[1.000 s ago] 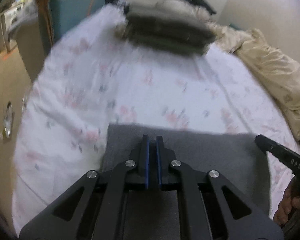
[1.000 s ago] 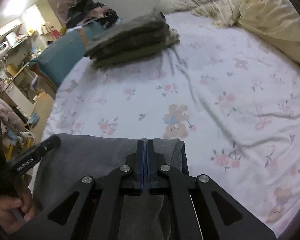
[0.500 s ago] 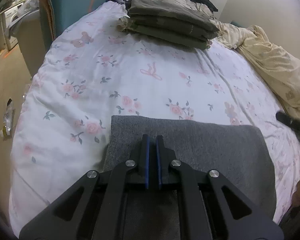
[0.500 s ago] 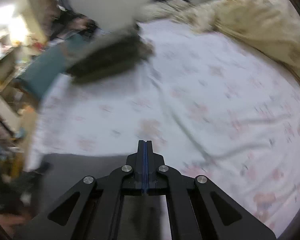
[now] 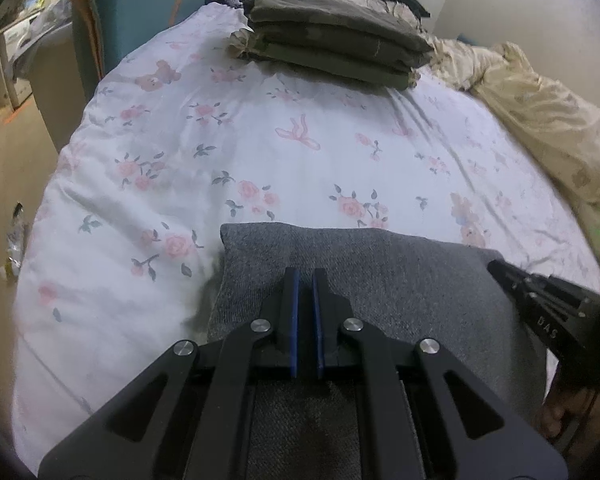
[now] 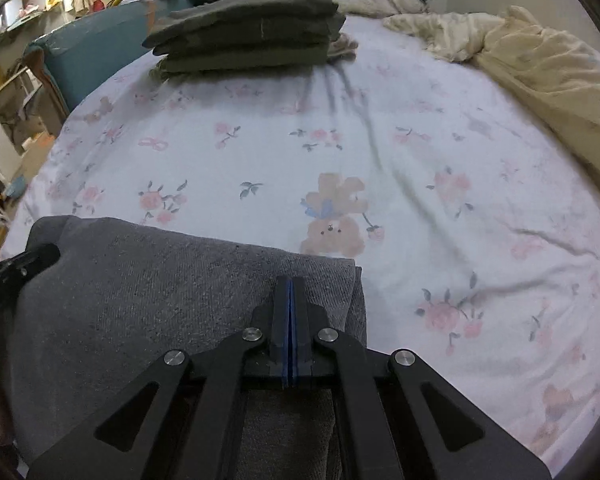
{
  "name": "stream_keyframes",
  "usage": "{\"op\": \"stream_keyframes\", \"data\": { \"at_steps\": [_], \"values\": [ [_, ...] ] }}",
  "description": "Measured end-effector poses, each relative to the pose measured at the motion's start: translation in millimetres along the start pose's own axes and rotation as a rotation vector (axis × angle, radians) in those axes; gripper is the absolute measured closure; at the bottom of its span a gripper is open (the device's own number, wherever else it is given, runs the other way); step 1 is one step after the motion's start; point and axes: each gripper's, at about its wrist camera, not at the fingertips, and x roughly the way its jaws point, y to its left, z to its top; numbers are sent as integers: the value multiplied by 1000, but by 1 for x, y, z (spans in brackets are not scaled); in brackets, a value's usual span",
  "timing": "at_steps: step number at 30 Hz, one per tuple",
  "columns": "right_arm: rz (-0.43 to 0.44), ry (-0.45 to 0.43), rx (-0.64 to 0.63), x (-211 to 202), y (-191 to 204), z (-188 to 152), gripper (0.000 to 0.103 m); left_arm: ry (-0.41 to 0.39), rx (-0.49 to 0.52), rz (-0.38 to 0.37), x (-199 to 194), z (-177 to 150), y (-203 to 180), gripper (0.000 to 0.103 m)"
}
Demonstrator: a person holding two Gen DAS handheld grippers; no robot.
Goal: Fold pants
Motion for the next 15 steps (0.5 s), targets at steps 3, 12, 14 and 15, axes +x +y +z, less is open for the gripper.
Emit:
{"op": "stream_keyframes", "data": {
  "at_steps": [3, 12, 14, 15],
  "values": [
    [74, 33, 55, -15, -10, 9, 103, 28, 1, -18, -7, 6, 5, 97],
    [355, 128, 427, -64, -78, -23, 10, 51, -163, -69, -60, 17, 51, 5],
    [404, 195, 486, -48, -79, -37, 10, 186, -210, -180, -42, 8, 58, 5],
    [437, 241, 514, -37, -76, -44, 10, 278, -250, -255, -28, -1, 61, 6]
  ]
}}
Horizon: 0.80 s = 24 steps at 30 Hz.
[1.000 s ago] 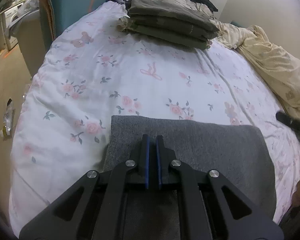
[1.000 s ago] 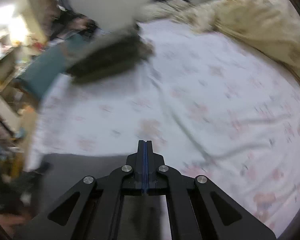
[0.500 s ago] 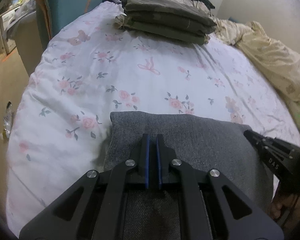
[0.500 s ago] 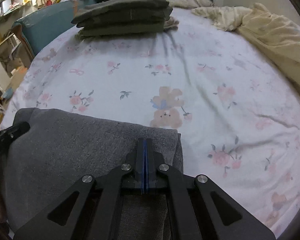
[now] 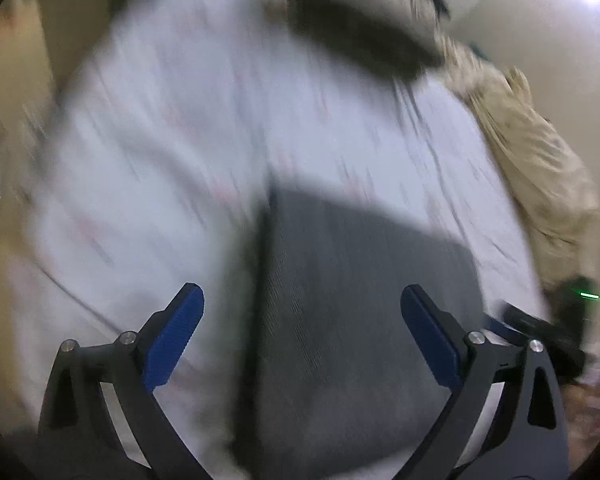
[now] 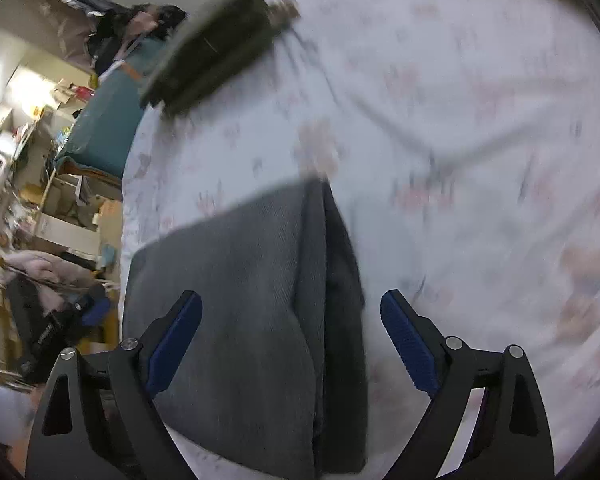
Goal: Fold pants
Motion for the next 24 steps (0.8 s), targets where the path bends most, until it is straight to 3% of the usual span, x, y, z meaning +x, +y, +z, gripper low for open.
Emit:
{"op": "stream_keyframes", "data": {
  "at_steps": [2, 3, 6, 7, 9, 11, 13, 14, 16, 19, 24],
  "values": [
    [46, 153, 60, 36, -10, -7, 10, 30, -4, 5, 13, -9, 6, 6],
    [44, 158, 53, 42, -8, -12, 9, 47, 17, 9, 20, -13, 6, 7],
    [76, 159, -1, 44, 4, -15, 9, 101, 62, -42, 33, -26, -1, 22],
    [118, 190, -18, 48, 9, -17, 16, 92, 82, -33, 32, -27, -4, 27],
    [55, 195, -130, 52, 24, -20, 28, 98, 74, -56, 33, -27, -3, 37],
    [59, 177, -152, 48, 28, -20, 47, 105, 29, -89, 32, -26, 0, 52],
    [62, 135, -176, 38, 34, -19, 63, 83, 50, -98, 23, -26, -7, 72],
    [63, 111, -201, 31, 40, -19, 70, 63, 78, -95, 17, -25, -13, 75],
    [74, 66, -243, 17, 52, -20, 73, 20, 105, -113, -1, -24, -24, 79],
    [137, 37, -270, -2, 63, -10, 74, -54, 99, -162, -31, -15, -35, 80],
    [196, -54, -328, -34, 96, 25, 74, -136, 168, -169, -69, 24, -69, 80]
  ]
}}
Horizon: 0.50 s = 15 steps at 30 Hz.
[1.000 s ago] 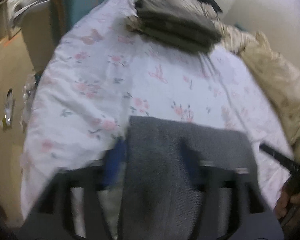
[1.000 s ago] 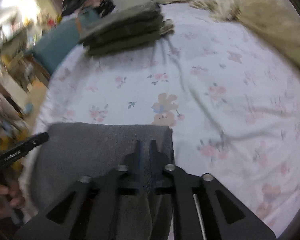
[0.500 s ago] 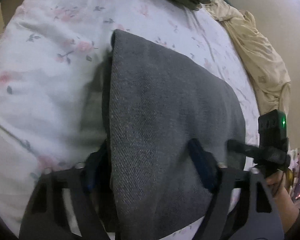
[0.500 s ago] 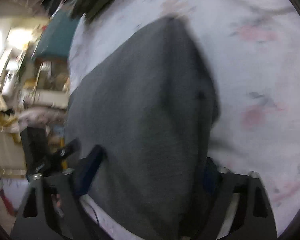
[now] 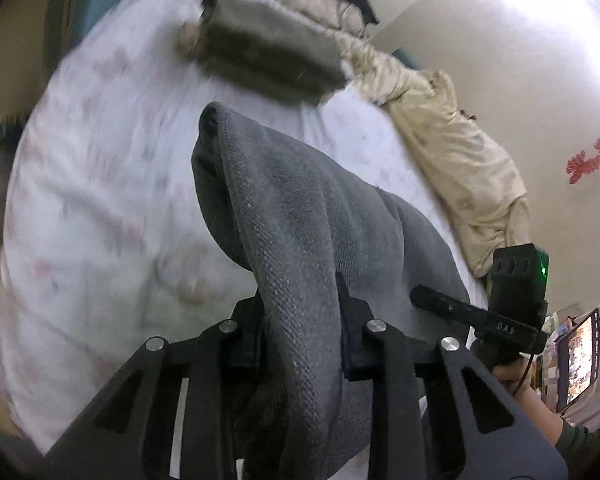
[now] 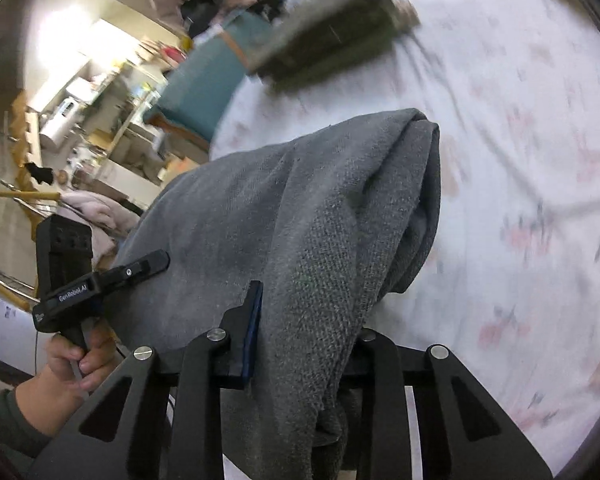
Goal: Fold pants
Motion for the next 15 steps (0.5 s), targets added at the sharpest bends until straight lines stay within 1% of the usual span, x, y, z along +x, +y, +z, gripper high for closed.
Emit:
{"op": "stream_keyframes", "data": {
  "at_steps": [1, 2, 5, 6, 8, 10, 11, 12, 14, 15],
  "values": [
    [1, -17, -17, -3, 5, 19, 74, -10, 11, 4, -1, 12, -4, 80],
    [-1, -29, -27, -2, 8, 36, 74, -22, 15, 13, 0, 32, -8, 80],
    [-25, -67, -81, 5, 17, 104, 74, -64, 6, 20, 5, 86, -8, 80],
    [-35, -76, -108, 11, 20, 136, 74, -86, 16, 26, 8, 110, -9, 80],
    [-53, -88, -137, 22, 23, 185, 74, -122, 29, 34, 16, 158, -4, 80],
    [-83, -106, -175, 42, 27, 242, 74, -159, 35, 39, 29, 212, 2, 80],
    [-90, -111, -189, 50, 27, 266, 74, -174, 28, 45, 34, 233, 5, 80],
    [-101, -116, -203, 63, 27, 300, 74, -196, 9, 52, 41, 262, 10, 80],
    [-133, -137, -239, 77, 26, 344, 74, -226, 22, 68, 54, 303, 15, 79],
    [-143, -146, -232, 90, 23, 372, 74, -228, 42, 91, 68, 331, 20, 78]
  ]
}}
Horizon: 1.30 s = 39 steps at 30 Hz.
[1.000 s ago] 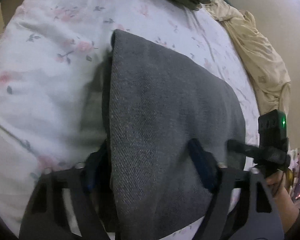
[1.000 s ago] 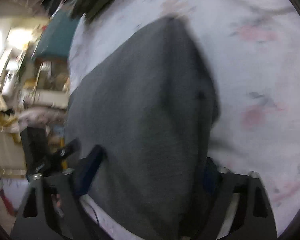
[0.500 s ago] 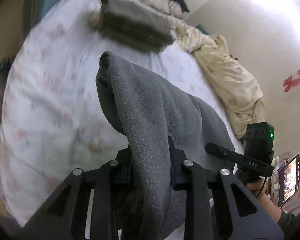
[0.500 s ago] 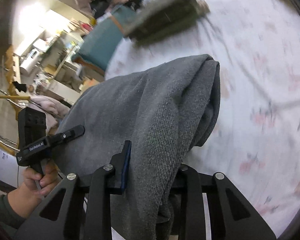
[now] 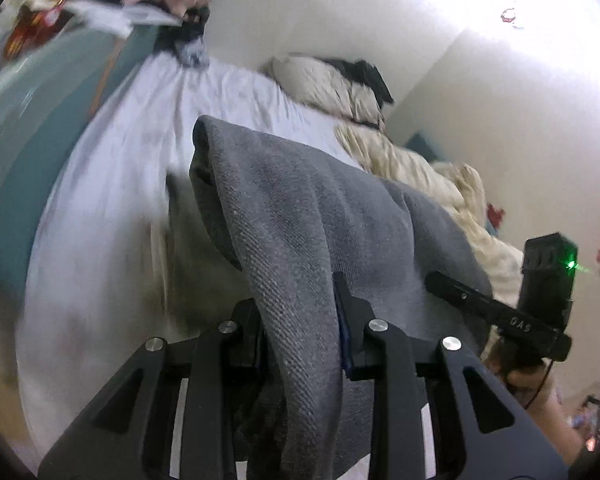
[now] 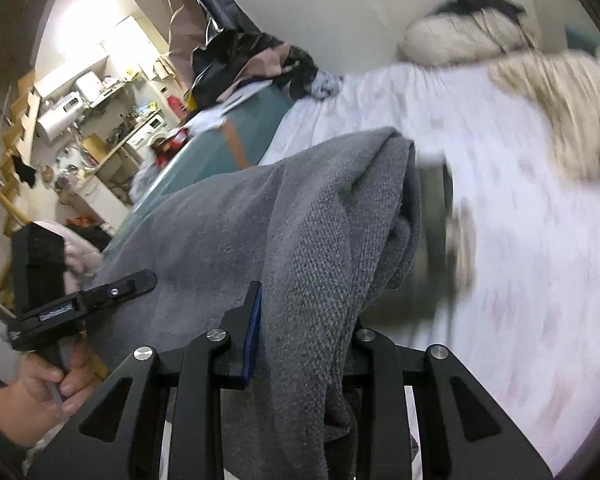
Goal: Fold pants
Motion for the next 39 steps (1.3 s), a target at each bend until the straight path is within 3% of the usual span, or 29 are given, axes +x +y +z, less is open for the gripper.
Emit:
{"op": "stream_keyframes", "data": {
  "at_steps": [3, 5, 6, 7, 8, 10, 13, 18, 21, 22, 24, 28, 31, 36, 39],
  "values": [
    [-84, 24, 10, 45, -22, 32, 70, 48, 1, 77, 53, 35, 21, 69],
    [-216, 75, -4, 70, -34, 22, 52, 83, 54, 207, 81, 33, 29, 59],
    [-290, 138, 4, 87, -48, 12, 47, 150, 118, 301, 103, 25, 34, 51],
    [-294, 154, 15, 92, -59, 1, 41, 183, 155, 332, 112, 14, 38, 48],
    [-288, 137, 33, 88, -67, -8, 34, 178, 180, 317, 114, 4, 44, 47],
    [-293, 55, 77, 67, -77, -19, 23, 80, 177, 321, 93, -9, 51, 30],
    [-305, 9, 95, 32, -76, -36, 22, -20, 149, 328, 49, -30, 54, 28],
    [-262, -53, 19, -30, -25, -83, 21, -133, 211, 392, -24, -78, 25, 28],
    [-281, -125, -27, -71, 18, -115, 11, -219, 197, 393, -72, -102, -3, 26],
    [-299, -160, -53, -88, 34, -128, 6, -237, 188, 404, -85, -109, -12, 16],
    [-328, -191, -76, -111, 61, -149, 3, -260, 160, 414, -114, -128, -30, 1],
    [-326, -233, -96, -150, 102, -186, 0, -265, 131, 355, -158, -168, -54, 1],
    [-322, -267, -112, -175, 125, -217, 0, -298, 145, 359, -188, -203, -72, 1],
    [-321, -272, -83, -197, 149, -263, 0, -327, 73, 370, -223, -257, -77, 1],
    [-319, -276, -99, -208, 161, -291, 0, -328, 111, 396, -231, -283, -83, 1]
  ]
}}
